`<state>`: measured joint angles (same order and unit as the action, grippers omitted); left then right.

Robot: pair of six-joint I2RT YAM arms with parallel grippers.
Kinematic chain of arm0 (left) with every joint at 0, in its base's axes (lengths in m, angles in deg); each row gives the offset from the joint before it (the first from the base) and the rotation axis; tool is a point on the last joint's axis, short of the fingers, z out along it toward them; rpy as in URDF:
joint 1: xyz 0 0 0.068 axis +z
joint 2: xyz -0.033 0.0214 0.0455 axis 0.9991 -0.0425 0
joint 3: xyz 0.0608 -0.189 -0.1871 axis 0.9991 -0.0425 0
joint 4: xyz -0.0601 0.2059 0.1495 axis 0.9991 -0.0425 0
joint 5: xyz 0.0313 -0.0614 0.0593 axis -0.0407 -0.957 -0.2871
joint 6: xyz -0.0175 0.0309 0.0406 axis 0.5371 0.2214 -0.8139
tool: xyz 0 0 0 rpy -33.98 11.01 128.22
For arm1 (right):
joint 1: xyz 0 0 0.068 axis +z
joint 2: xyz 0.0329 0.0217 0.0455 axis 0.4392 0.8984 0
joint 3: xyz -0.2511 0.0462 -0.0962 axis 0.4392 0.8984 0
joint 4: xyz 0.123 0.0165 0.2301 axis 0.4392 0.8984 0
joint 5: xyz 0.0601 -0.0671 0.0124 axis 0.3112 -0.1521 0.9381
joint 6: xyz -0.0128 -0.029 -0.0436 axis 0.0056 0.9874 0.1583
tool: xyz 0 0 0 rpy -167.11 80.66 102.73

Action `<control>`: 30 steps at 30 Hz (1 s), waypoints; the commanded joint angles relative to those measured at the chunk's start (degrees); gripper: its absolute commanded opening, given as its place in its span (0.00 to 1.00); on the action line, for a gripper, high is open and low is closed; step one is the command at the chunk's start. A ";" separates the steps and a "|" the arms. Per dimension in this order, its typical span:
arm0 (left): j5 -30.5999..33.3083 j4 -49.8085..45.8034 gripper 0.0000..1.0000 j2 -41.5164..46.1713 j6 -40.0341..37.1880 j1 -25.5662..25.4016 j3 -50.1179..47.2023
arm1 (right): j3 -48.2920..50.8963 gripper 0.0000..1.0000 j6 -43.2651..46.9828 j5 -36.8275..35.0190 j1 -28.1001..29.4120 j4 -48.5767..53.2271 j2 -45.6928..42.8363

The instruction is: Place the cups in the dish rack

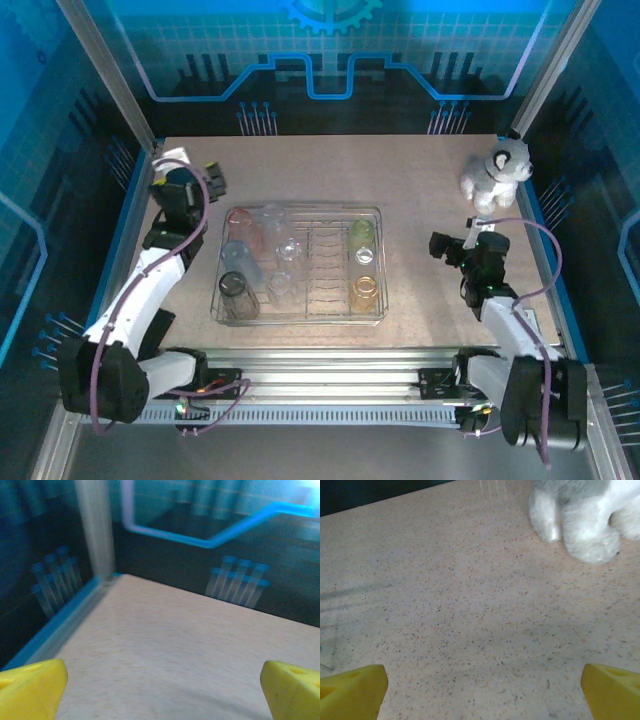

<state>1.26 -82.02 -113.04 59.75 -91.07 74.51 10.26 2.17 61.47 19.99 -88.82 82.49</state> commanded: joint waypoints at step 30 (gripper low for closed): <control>-31.51 57.59 0.99 -14.04 -5.42 8.30 -37.18 | -2.56 1.00 14.18 -0.34 8.70 -33.15 26.62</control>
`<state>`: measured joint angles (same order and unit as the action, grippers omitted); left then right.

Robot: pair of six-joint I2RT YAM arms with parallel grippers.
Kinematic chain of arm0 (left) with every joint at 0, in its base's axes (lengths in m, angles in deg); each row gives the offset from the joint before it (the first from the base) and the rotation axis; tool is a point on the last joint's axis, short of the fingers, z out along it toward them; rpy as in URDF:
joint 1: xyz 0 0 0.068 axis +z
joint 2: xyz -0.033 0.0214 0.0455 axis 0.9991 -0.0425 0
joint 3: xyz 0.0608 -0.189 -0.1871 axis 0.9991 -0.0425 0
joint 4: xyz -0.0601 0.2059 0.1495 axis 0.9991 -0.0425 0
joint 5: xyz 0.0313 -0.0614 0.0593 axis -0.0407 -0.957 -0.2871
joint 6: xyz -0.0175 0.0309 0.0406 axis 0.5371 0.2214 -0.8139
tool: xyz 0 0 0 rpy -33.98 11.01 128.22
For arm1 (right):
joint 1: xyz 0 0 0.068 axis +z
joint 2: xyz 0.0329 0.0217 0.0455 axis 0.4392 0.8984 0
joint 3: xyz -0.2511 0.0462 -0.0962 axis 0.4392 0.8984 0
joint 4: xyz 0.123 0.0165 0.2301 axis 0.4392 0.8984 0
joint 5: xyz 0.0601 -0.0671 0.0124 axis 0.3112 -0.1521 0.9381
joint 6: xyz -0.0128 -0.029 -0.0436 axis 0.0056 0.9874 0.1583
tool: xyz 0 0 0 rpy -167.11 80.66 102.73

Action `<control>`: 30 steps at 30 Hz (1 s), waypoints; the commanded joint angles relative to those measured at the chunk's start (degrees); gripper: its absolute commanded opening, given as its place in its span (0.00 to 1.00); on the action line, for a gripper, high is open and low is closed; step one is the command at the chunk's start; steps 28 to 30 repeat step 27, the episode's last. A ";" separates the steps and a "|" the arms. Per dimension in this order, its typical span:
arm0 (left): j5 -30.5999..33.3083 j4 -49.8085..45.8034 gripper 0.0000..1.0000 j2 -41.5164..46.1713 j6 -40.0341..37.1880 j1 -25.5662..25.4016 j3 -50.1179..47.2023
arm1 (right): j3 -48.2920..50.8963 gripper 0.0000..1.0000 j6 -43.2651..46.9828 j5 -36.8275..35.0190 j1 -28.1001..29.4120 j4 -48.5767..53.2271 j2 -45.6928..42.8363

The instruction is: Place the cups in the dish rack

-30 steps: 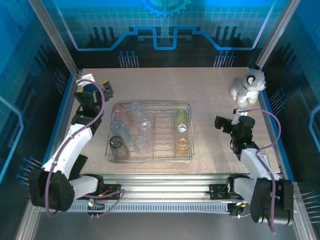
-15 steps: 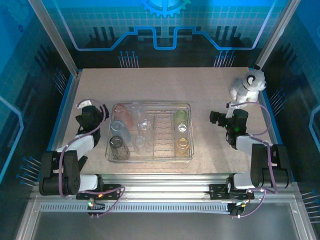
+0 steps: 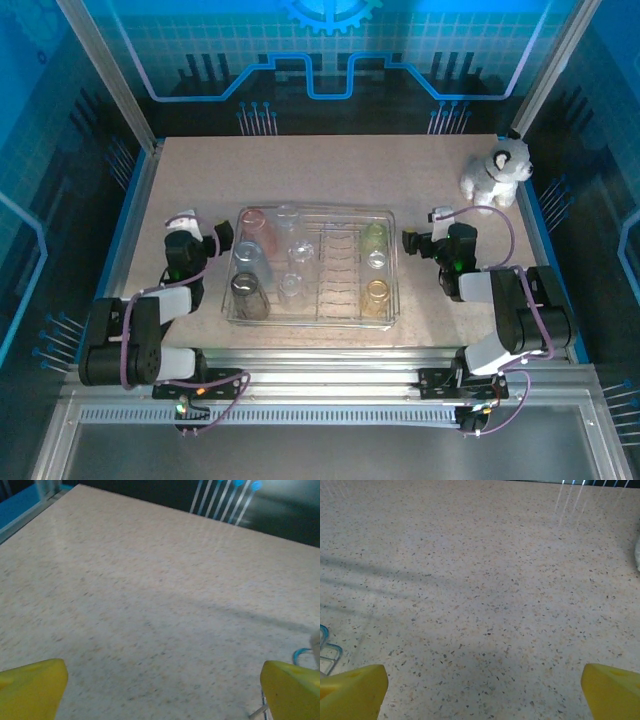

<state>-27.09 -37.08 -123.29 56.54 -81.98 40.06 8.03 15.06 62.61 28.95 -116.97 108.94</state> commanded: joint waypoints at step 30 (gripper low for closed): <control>6.76 7.80 0.99 -10.31 -5.35 -5.89 2.97 | -0.55 1.00 1.76 -2.36 0.40 -5.06 0.35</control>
